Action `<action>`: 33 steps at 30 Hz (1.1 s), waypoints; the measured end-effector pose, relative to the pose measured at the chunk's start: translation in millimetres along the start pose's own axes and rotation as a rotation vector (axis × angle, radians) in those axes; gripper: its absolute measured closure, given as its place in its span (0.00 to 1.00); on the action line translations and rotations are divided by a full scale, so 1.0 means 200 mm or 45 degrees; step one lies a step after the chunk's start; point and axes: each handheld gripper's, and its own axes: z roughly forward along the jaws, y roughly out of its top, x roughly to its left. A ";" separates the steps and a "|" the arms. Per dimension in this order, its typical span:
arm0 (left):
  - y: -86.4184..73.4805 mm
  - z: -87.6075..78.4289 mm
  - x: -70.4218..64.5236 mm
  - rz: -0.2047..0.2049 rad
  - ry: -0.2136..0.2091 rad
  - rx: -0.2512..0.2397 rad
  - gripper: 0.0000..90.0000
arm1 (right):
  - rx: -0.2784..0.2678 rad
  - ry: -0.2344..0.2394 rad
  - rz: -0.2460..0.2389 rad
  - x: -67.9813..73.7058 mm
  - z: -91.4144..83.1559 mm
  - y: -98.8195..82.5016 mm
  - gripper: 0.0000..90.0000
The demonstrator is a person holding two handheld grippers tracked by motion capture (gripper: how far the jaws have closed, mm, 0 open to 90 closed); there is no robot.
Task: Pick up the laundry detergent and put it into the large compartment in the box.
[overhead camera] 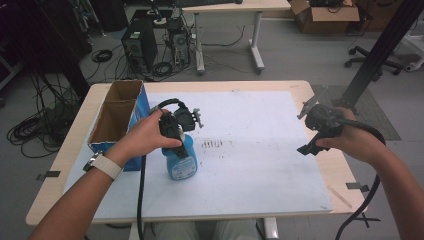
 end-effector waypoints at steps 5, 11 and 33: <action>0.00 -0.09 0.00 -0.054 -0.005 0.000 0.42 | -0.002 0.003 0.000 0.01 0.00 0.00 0.12; -0.01 -0.23 -0.01 -0.156 0.031 0.002 0.42 | -0.004 0.000 -0.011 0.02 -0.01 0.00 0.12; -0.06 -0.80 0.06 -0.590 0.149 -0.050 0.42 | -0.018 0.004 -0.023 0.03 -0.03 -0.02 0.12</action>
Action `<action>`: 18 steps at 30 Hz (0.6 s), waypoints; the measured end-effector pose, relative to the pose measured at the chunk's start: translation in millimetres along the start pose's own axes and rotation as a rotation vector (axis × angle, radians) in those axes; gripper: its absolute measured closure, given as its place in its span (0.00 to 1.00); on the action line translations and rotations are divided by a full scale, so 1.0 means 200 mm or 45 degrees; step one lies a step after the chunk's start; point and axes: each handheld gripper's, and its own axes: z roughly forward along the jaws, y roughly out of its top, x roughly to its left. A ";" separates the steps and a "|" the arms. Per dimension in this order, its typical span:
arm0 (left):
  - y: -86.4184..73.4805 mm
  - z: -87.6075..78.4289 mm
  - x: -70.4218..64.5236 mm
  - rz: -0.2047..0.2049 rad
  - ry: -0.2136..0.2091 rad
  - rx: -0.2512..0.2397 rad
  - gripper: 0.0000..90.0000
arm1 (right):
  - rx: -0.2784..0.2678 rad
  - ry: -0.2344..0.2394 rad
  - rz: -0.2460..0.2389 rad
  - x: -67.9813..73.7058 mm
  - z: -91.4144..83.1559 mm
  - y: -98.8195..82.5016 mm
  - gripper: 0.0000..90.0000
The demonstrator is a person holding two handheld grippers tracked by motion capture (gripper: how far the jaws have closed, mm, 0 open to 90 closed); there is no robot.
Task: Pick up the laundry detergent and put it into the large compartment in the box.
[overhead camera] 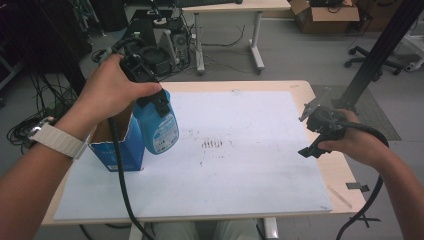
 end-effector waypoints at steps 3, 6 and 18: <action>0.00 -0.07 0.05 -0.073 0.017 -0.005 0.42 | -0.004 -0.003 -0.004 0.00 -0.01 0.00 0.12; -0.01 -0.11 0.09 -0.148 0.025 -0.026 0.42 | -0.008 -0.004 -0.010 0.00 -0.01 0.01 0.12; -0.04 -0.23 0.27 -0.418 0.074 -0.022 0.42 | -0.021 0.007 -0.030 0.00 0.00 0.01 0.11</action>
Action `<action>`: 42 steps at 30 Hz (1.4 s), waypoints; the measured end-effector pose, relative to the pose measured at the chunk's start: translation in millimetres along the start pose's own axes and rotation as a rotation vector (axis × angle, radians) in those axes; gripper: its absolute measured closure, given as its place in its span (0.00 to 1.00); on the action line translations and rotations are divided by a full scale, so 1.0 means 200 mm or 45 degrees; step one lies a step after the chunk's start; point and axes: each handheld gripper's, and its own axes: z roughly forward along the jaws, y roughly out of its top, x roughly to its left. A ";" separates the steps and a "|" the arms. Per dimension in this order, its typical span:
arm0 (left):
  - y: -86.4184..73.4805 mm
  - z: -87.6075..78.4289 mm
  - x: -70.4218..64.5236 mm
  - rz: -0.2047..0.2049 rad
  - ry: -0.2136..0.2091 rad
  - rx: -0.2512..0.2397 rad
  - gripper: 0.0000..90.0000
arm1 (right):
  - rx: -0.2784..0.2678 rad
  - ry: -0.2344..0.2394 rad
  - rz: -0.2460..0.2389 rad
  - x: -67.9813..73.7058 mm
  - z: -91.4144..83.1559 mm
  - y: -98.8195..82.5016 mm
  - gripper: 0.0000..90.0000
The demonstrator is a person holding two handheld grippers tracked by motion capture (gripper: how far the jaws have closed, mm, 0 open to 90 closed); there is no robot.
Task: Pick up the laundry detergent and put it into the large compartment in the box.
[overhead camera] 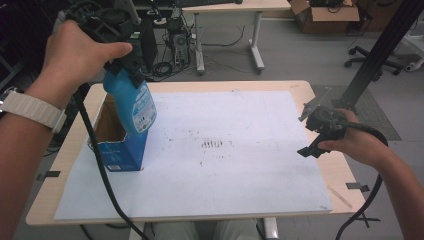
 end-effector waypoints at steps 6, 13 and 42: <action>0.02 -0.02 0.13 -0.181 0.049 0.023 0.42 | 0.005 0.003 -0.005 -0.01 0.01 0.01 0.11; 0.01 -0.01 0.21 -0.290 0.081 0.014 0.42 | 0.012 0.006 -0.011 -0.01 0.02 0.02 0.11; -0.03 0.26 0.39 -0.401 0.156 0.000 0.42 | 0.029 0.016 0.011 -0.04 0.05 0.00 0.11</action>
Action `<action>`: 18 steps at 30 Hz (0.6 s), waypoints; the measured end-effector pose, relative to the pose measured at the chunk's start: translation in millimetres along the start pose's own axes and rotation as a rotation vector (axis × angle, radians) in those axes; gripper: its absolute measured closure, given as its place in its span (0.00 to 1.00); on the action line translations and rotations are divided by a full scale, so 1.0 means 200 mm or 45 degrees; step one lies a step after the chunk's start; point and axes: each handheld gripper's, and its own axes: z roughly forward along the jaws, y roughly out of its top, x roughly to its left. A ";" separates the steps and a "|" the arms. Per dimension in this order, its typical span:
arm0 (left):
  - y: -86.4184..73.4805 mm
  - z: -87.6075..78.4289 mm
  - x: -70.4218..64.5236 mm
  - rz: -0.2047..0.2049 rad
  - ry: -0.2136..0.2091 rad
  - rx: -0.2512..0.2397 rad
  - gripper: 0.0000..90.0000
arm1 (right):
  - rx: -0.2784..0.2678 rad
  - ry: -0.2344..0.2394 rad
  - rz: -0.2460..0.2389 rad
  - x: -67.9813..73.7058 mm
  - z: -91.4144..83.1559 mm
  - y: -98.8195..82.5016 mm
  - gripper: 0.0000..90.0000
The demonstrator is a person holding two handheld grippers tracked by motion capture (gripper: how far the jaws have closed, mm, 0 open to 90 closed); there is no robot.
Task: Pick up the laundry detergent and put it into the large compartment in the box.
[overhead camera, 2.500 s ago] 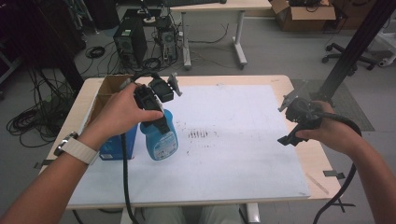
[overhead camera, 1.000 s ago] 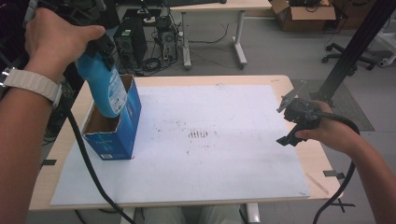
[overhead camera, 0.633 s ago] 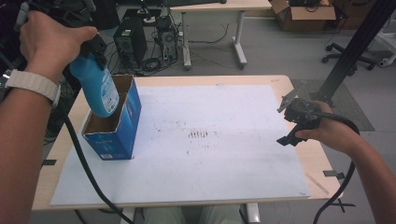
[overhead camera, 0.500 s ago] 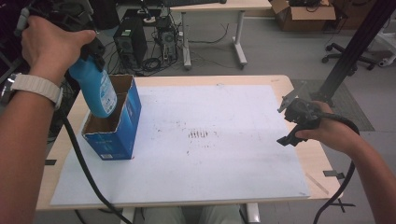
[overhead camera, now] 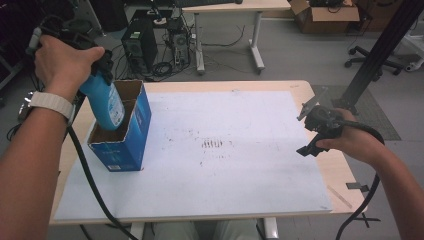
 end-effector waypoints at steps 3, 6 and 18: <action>-0.01 0.06 0.01 0.003 -0.004 0.006 0.42 | -0.004 0.000 0.007 0.00 0.00 0.00 0.11; -0.02 0.11 0.03 -0.001 -0.007 0.013 0.42 | -0.002 -0.001 0.010 0.00 0.00 -0.01 0.11; -0.06 0.30 0.03 -0.012 -0.005 0.038 0.42 | 0.002 0.005 0.012 0.00 0.02 0.00 0.11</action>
